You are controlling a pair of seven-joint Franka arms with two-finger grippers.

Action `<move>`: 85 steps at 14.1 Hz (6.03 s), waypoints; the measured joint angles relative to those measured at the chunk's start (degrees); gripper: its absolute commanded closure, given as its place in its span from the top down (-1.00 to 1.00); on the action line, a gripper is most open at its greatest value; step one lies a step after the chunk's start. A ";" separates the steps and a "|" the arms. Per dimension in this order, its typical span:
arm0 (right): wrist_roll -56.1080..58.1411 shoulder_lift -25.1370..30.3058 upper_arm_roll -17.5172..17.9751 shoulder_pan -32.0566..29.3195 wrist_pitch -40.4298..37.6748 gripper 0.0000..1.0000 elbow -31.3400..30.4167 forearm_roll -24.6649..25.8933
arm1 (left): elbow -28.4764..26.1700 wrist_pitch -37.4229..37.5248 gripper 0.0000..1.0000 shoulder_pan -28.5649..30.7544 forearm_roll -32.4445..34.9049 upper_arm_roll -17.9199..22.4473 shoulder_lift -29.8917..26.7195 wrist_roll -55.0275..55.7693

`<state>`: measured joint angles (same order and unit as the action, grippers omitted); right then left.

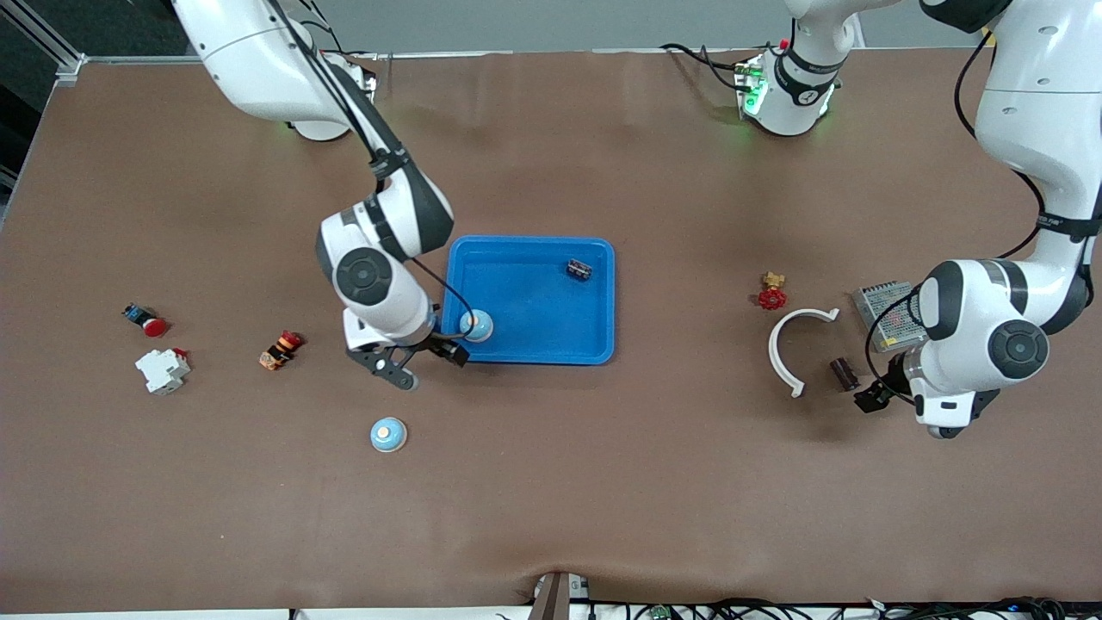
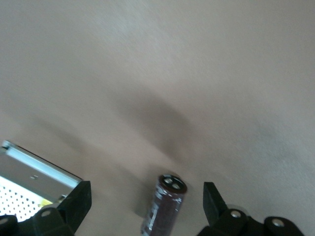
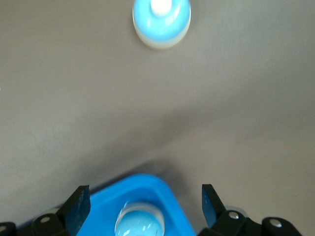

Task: Place electrolytic capacitor and blue bell in tray
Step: 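Grasp another capacitor with the left gripper while the right gripper grasps another bell, then drop the capacitor with the left gripper while the right gripper carries the bell, then lower the bell with the right gripper while the left gripper returns to rest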

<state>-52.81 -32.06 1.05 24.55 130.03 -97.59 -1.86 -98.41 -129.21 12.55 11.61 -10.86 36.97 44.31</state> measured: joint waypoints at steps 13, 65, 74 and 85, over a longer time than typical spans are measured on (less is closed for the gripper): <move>16.28 -16.53 -0.24 -7.53 0.78 1.00 18.05 1.07 | -3.50 -1.47 -1.00 -0.23 -0.28 -1.75 0.31 0.97; 3.69 11.27 -0.06 3.21 1.44 -1.00 -11.22 -3.50 | 12.94 1.14 1.00 -32.59 10.47 -8.92 2.88 51.11; -3.96 11.72 -0.03 8.87 9.59 -1.00 -20.10 -3.50 | 13.22 8.77 1.00 -17.77 9.76 -8.91 -11.19 13.74; -8.68 12.02 -0.01 12.85 17.42 -1.00 -26.78 -3.50 | 17.71 31.21 1.00 -5.20 -0.71 -8.44 -24.46 -24.60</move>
<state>-61.49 -20.04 1.04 37.40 147.44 -124.37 -5.36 -80.70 -98.00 7.35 10.90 -19.30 12.50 19.71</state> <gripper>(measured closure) 0.352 0.000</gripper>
